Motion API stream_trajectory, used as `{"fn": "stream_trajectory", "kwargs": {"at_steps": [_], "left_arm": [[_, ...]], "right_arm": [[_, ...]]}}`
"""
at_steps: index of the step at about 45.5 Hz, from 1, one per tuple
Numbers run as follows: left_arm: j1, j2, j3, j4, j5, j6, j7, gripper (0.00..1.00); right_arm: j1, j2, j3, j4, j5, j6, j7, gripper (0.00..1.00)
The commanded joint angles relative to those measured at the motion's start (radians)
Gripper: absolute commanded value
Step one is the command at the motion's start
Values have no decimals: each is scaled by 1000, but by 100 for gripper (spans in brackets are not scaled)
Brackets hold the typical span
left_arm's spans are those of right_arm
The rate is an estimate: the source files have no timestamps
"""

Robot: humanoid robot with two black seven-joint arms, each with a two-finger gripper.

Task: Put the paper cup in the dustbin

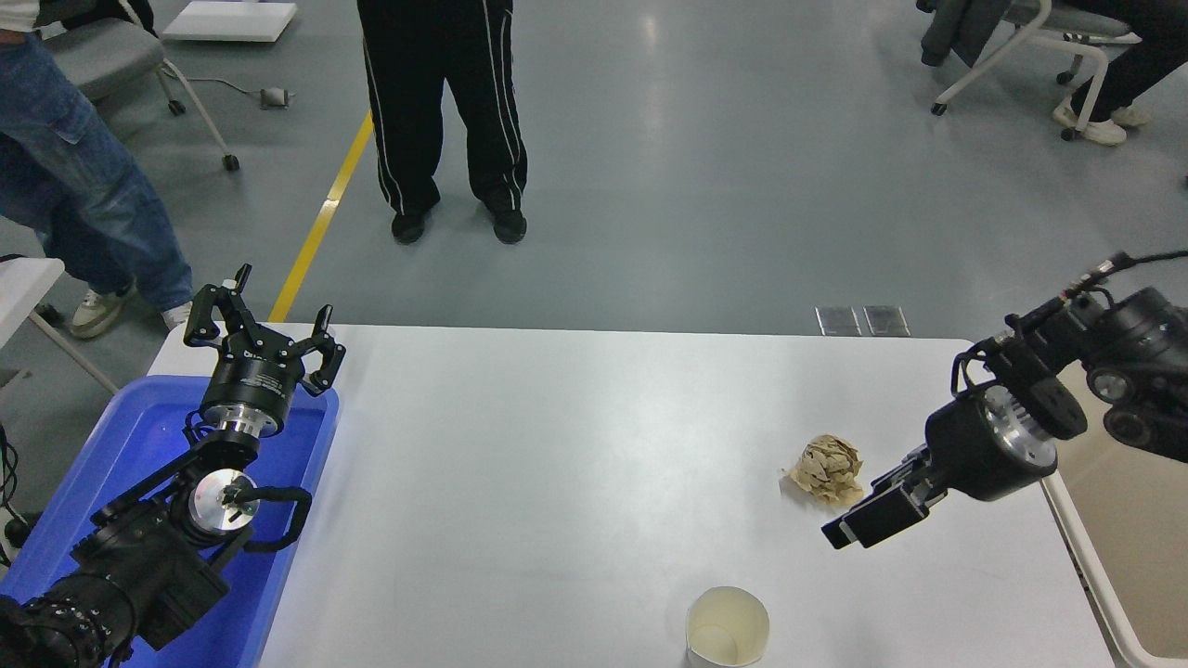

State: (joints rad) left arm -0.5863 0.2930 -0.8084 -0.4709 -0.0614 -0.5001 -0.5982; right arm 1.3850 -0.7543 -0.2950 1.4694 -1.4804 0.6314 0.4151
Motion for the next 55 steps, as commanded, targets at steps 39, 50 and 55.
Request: {"fn": "stream_trajectory", "kwargs": {"at_steps": [39, 50, 55], "left_arm": [[0, 0, 0, 0, 0, 0, 0, 100], [0, 0, 0, 0, -1, 0, 0, 100], [0, 0, 0, 0, 0, 0, 0, 100]], "right_arm": [[-213, 291, 7, -287, -5, -18, -27, 99], [-259, 314, 42, -310, -12, -36, -27, 99], [-273, 319, 48, -319, -17, -38, -27, 99]]}}
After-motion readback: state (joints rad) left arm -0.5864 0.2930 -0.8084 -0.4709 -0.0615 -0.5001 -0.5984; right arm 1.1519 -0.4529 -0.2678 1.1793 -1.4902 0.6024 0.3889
